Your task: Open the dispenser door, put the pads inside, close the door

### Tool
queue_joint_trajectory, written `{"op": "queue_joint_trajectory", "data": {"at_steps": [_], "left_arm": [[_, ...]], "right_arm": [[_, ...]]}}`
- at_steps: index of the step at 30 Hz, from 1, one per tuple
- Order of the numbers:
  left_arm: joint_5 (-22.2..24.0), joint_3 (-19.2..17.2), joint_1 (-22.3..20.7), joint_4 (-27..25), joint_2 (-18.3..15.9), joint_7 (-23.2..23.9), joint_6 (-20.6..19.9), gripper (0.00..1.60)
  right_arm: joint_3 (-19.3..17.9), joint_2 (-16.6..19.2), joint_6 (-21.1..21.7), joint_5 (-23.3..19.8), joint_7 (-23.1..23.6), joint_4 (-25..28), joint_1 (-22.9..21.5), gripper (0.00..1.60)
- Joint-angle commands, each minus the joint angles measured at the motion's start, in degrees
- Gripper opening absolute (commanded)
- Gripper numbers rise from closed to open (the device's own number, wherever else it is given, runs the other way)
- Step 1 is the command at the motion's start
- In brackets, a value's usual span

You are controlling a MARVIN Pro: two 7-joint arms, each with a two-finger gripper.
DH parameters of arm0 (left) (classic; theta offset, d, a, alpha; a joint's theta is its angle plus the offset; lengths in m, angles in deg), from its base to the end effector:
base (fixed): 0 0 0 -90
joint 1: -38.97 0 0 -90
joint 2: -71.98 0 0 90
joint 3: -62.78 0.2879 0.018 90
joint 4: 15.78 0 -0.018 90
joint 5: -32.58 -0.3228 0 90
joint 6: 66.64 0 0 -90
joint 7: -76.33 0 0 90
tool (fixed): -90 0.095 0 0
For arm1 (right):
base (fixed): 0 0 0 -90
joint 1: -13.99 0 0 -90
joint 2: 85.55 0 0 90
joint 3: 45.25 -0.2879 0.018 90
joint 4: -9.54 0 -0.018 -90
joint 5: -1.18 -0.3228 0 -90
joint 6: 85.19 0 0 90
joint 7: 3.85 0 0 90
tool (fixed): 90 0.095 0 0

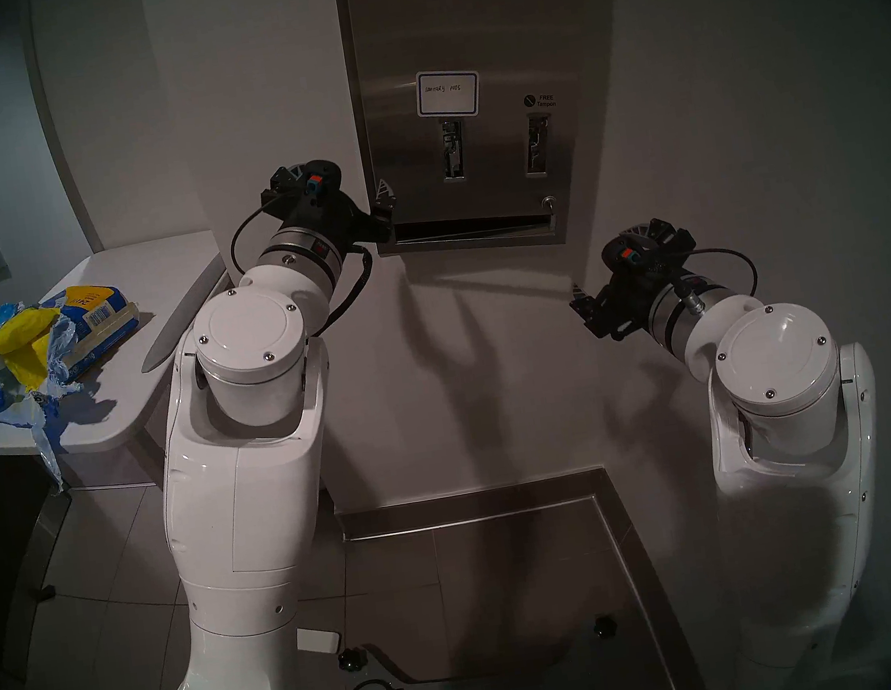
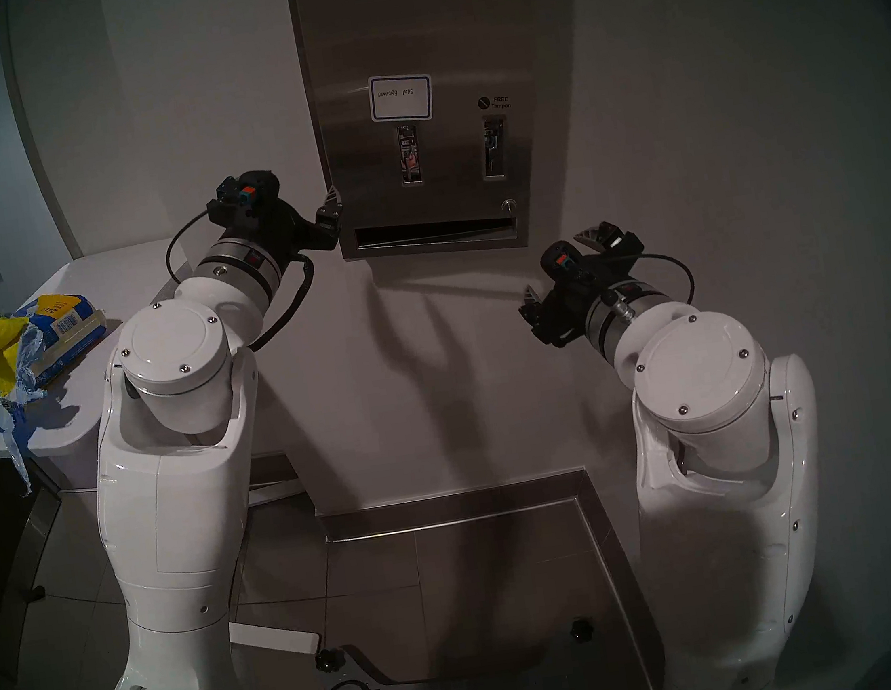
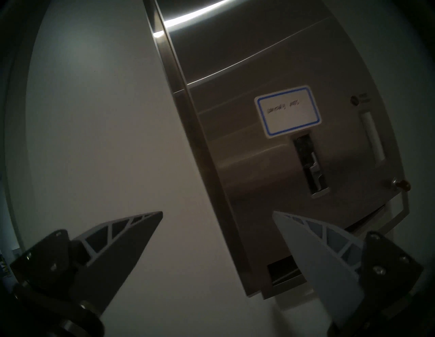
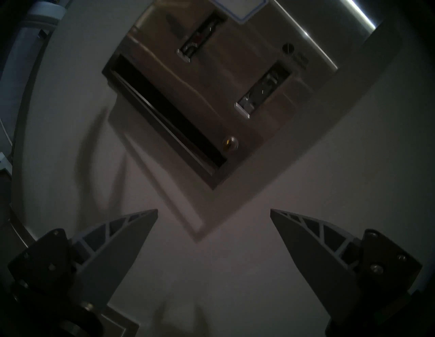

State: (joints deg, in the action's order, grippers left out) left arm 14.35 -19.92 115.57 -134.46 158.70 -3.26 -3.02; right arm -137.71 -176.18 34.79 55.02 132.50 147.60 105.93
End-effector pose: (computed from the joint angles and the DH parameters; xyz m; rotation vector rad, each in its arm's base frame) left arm 0.4251 -0.0462 -0.0537 -1.7853 0.5005 -2.3267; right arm 0.3386 0.0002 -0.0791 1.8807 0.8698 1.7509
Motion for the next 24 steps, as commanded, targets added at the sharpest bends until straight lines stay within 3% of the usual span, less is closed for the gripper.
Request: {"op": "queue_joint_trajectory", "data": {"at_steps": [1, 15, 17, 18, 19, 21, 22, 24], "left_arm": [[-1.41, -0.37, 2.01, -0.61, 0.56, -3.65, 3.54, 1.6], [-2.67, 0.1, 5.18, -0.24, 1.76, -8.44, 7.44, 1.6], [-2.79, 0.17, 5.3, -0.16, 1.84, -8.82, 7.84, 1.6], [-2.83, 0.21, 5.35, -0.12, 1.87, -9.0, 8.02, 1.6], [-2.88, 0.25, 5.39, -0.07, 1.9, -9.19, 8.21, 1.6], [-2.95, 0.32, 5.45, 0.0, 1.93, -9.46, 8.45, 1.6], [-2.99, 0.36, 5.49, 0.05, 1.96, -9.63, 8.62, 1.6], [-3.06, 0.42, 5.53, 0.12, 1.99, -9.87, 8.84, 1.6]], "right_arm": [[1.23, 0.01, -2.79, -2.42, -0.94, 1.94, -6.42, 1.6], [1.51, 0.48, -3.7, -4.79, 0.1, 1.94, -12.99, 1.6], [1.47, 0.43, -3.68, -5.2, 0.19, 1.94, -14.14, 1.18], [1.48, 0.48, -3.78, -5.33, 0.19, 1.94, -14.56, 0.73], [1.48, 0.17, -3.67, -5.79, 0.2, 1.94, -15.49, 0.67], [1.57, -0.14, -3.83, -6.21, -0.23, 1.48, -16.15, 0.33], [1.63, -0.13, -3.85, -6.35, -0.29, 0.93, -16.91, 0.0], [1.87, -0.13, -4.39, -6.56, -0.77, 0.12, -17.58, 0.0]]}}
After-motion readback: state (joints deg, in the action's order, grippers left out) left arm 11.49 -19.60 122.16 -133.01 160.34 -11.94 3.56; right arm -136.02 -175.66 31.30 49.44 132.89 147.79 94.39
